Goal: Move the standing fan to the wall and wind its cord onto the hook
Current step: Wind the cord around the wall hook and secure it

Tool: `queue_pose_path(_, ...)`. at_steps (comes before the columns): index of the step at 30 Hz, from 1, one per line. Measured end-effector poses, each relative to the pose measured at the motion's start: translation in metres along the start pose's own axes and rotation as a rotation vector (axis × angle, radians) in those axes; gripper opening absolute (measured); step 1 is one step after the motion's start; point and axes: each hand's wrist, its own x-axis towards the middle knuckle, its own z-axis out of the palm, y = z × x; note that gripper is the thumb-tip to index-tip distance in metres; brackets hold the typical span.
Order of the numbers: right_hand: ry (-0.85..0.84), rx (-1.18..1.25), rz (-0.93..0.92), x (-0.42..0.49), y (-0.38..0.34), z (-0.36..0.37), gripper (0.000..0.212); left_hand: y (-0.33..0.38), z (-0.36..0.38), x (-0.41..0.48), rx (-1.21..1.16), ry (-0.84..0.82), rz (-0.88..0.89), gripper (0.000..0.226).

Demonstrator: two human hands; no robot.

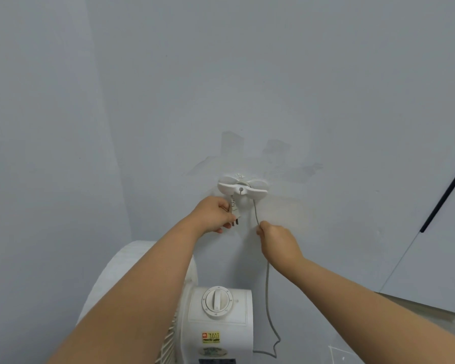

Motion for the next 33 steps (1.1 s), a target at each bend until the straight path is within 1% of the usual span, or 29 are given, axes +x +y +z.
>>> queue_pose_path(2, 0.003, -0.072, 0.003, -0.003, 0.000, -0.004, 0.017, 0.001, -0.002, -0.003, -0.045, -0.044, -0.023, 0.019)
queue_pose_path(5, 0.088, -0.103, 0.044, -0.005, 0.003, -0.012, 0.024, 0.003, -0.004, -0.006, -0.099, -0.125, -0.034, 0.011)
queue_pose_path(7, 0.171, -0.044, 0.063, -0.007, 0.008, -0.016, 0.025, 0.003, -0.005, -0.007, -0.100, -0.147, -0.010, 0.009)
queue_pose_path(9, 0.224, 0.023, 0.049, -0.010, 0.012, -0.020, 0.020, 0.004, -0.005, -0.008, -0.069, -0.148, 0.025, 0.011)
queue_pose_path(10, 0.233, 0.049, 0.041, -0.011, 0.012, -0.022, 0.018, 0.004, -0.005, -0.009, -0.045, -0.144, 0.043, 0.013)
queue_pose_path(14, 0.234, 0.115, -0.010, -0.010, 0.008, -0.032, 0.025, 0.003, -0.004, -0.011, 0.040, -0.137, 0.092, 0.015)
queue_pose_path(17, 0.235, 0.141, -0.043, -0.008, 0.001, -0.034, 0.023, 0.002, 0.000, -0.011, 0.101, -0.125, 0.111, 0.016)
queue_pose_path(20, 0.271, 0.280, -0.001, -0.006, -0.004, -0.034, 0.020, 0.001, 0.004, -0.010, 0.156, -0.115, 0.112, 0.017)
queue_pose_path(23, 0.298, 0.464, 0.134, -0.003, -0.004, -0.028, 0.013, -0.002, 0.005, -0.008, 0.166, -0.127, 0.104, 0.017)
queue_pose_path(25, 0.264, 0.569, 0.216, -0.001, -0.003, -0.020, 0.002, -0.002, 0.005, -0.007, 0.116, -0.151, 0.099, 0.013)
queue_pose_path(27, 0.197, 0.546, 0.222, 0.000, -0.002, -0.007, 0.015, -0.001, 0.003, -0.008, 0.055, -0.174, 0.087, 0.010)
queue_pose_path(30, 0.098, 0.460, 0.175, -0.003, -0.002, 0.016, 0.025, 0.001, 0.001, -0.008, 0.018, -0.170, 0.068, 0.011)
queue_pose_path(31, 0.071, 0.479, 0.169, -0.003, -0.002, 0.023, 0.027, 0.001, 0.000, -0.007, 0.011, -0.166, 0.060, 0.013)
queue_pose_path(33, 0.014, 0.525, 0.175, -0.006, -0.004, 0.037, 0.028, 0.001, 0.001, -0.006, -0.015, -0.167, 0.033, 0.010)
